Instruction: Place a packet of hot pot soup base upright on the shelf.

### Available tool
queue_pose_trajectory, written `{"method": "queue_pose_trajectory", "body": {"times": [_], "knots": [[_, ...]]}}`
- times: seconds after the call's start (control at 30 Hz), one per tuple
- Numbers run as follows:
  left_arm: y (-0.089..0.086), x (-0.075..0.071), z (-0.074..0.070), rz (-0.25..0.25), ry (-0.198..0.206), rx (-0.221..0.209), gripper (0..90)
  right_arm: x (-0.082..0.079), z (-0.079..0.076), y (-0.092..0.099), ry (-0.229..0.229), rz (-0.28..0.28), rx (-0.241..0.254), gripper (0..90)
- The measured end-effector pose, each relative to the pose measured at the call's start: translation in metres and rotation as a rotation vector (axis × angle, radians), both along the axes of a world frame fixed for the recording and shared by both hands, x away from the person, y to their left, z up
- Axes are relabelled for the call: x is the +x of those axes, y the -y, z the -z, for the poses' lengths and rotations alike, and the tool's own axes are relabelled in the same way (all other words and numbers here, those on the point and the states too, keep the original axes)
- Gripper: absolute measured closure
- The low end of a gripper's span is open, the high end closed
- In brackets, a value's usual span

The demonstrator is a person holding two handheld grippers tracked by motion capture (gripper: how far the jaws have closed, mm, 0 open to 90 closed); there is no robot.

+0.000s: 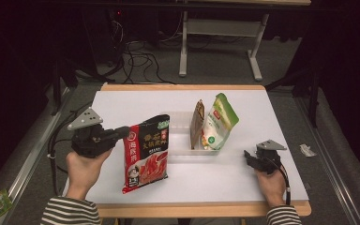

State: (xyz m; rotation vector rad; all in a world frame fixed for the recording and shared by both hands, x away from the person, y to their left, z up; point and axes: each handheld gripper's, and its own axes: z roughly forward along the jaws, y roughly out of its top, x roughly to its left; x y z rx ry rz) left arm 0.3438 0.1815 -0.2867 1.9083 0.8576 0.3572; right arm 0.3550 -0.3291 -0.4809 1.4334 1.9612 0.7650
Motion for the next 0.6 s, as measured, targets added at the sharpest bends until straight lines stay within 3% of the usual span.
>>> {"method": "queue_pose_trajectory", "body": {"times": [0.6], "knots": [[0.022, 0.021, -0.016, 0.048, 0.013, -0.051, 88.7, -0.001, 0.000, -0.001, 0.003, 0.005, -0.002, 43.8]]}}
